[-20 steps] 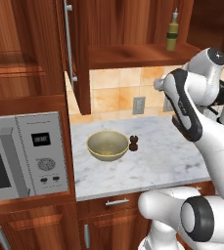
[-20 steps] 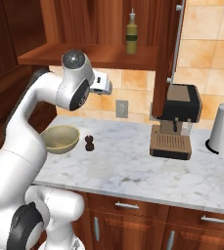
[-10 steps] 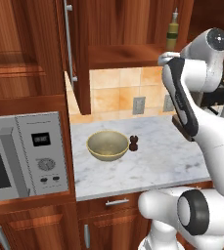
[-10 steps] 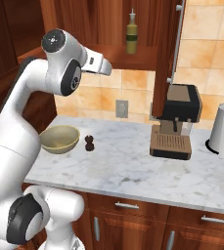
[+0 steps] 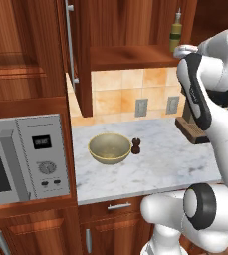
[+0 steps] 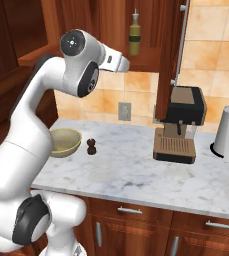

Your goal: Retrieve the bottle and the shaker from the cabinet and place them next to the mixing bowl on the counter. Then add garlic from the fridge to the mixing bowl.

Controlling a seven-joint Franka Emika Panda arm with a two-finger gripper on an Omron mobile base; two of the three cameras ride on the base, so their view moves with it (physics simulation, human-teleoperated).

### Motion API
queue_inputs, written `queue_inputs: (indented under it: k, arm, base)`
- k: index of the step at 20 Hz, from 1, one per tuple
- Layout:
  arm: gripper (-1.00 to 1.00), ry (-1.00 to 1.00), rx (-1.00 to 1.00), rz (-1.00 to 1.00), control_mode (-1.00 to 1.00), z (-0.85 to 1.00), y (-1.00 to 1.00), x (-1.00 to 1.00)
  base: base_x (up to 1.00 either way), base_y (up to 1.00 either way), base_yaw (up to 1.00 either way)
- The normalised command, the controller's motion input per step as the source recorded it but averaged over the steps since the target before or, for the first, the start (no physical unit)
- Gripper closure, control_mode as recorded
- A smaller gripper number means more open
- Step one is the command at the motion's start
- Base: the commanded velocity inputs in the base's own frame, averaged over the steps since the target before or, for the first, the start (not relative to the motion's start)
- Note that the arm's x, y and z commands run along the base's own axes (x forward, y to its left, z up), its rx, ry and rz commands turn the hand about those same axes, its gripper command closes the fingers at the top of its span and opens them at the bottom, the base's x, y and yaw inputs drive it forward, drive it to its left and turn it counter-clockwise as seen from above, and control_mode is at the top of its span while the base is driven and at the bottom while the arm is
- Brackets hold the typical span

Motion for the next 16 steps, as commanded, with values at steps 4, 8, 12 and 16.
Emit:
queue_inputs:
  k: [4,8,12,16]
  arm:
    - [-1.00,0.00,0.00,0.00,-1.00,0.44,-0.16,-0.32]
    - [-1.00,0.00,-0.01,0.00,-1.00,-0.03,0.00,0.00]
    - [-1.00,-0.04,-0.01,0.04,-1.00,0.04,0.00,0.03]
    - [-1.00,-0.01,-0.10,0.08,-1.00,0.12,0.00,0.20]
  base:
    - [0.00,0.00,0.00]
    - [0.00,0.00,0.00]
    - [0.00,0.00,0.00]
    - [0.00,0.00,0.00]
